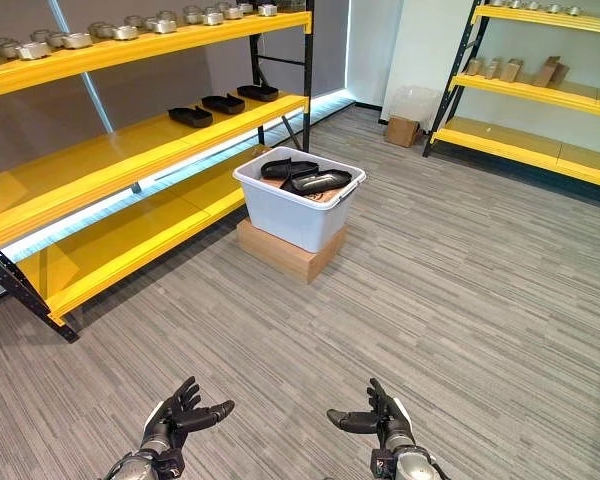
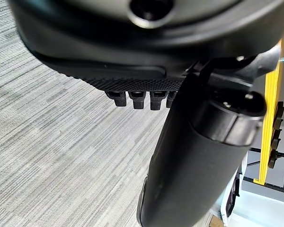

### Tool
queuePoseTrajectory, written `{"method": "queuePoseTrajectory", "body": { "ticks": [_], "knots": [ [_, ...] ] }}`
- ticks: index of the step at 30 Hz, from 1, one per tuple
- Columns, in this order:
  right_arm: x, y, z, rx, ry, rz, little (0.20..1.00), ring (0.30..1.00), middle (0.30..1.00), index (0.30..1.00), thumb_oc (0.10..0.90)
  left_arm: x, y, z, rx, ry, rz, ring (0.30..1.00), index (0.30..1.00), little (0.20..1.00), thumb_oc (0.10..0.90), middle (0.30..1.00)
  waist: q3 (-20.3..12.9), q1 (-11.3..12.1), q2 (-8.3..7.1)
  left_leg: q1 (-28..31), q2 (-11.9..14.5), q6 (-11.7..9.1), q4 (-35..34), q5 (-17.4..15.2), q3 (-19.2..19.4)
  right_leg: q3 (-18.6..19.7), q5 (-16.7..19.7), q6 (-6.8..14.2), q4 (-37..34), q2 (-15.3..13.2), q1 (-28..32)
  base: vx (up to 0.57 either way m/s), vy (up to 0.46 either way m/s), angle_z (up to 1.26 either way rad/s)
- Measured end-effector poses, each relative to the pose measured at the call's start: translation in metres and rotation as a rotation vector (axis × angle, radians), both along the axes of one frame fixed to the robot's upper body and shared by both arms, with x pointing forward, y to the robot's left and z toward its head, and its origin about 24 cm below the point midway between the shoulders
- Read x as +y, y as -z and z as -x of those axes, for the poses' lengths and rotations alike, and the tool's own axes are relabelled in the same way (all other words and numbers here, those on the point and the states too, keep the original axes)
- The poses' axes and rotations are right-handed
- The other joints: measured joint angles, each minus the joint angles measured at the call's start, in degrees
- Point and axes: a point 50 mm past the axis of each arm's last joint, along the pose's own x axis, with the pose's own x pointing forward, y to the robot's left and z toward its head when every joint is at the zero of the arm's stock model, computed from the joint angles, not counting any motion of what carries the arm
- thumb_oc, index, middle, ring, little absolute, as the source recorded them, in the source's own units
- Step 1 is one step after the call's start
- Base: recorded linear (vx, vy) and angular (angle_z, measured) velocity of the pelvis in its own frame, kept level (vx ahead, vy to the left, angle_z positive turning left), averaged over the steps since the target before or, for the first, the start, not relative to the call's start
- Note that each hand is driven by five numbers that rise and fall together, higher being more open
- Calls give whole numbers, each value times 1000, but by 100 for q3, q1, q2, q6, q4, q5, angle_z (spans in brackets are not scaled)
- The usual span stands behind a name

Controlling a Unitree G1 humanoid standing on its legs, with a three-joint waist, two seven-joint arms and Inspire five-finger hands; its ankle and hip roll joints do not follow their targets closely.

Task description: Move parts from the plastic box to the shelf.

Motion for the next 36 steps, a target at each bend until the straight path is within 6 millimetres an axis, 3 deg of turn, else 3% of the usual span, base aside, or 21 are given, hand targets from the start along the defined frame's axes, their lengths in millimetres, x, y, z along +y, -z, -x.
{"method": "queuePoseTrajectory", "body": {
  "ticks": [36],
  "knots": [
    [-1, 3, 7, 20, 10, 6, 1000, 1000, 1000, 1000, 900, 0, 0, 0, 0, 2, -3, 1000, 1000, 1000, 900, 1000, -26, 3, 28, 9, -11, -10, -2, 8, -56, -50, 1, 4, -1, -10, 35, 3, 4, 0]
  ]
}}
